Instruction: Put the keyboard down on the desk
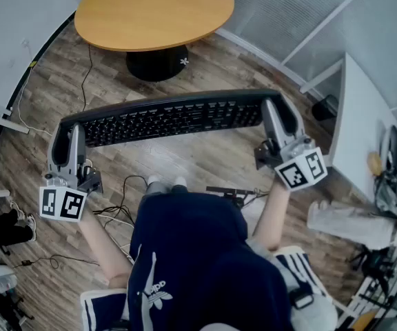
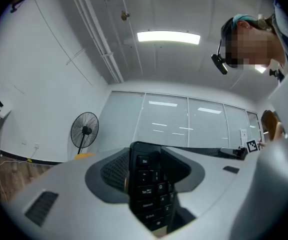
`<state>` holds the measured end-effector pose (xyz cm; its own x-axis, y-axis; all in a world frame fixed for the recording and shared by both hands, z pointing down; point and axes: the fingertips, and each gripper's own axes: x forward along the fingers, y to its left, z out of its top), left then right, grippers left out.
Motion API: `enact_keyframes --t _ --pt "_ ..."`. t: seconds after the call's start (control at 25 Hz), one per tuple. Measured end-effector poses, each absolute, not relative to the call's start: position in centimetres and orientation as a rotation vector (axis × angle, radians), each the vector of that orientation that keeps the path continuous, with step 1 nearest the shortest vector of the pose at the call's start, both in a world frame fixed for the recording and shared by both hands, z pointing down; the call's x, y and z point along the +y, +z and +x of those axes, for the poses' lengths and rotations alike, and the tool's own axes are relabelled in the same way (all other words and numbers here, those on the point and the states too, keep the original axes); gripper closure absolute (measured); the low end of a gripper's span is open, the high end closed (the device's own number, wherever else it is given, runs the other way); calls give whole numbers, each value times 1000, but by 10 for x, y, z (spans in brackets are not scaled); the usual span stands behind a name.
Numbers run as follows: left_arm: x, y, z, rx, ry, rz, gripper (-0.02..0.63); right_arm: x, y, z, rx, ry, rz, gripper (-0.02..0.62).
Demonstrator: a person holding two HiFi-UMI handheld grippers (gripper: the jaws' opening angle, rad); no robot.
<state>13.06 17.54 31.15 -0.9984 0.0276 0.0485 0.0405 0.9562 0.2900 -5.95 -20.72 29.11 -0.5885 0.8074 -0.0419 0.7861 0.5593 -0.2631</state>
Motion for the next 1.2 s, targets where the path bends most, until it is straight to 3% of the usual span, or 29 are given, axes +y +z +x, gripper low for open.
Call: enact_keyframes --t 1.2 --pt "173 317 128 -3074 -430 -34 414 -212 299 -55 -2718 411 -1331 459"
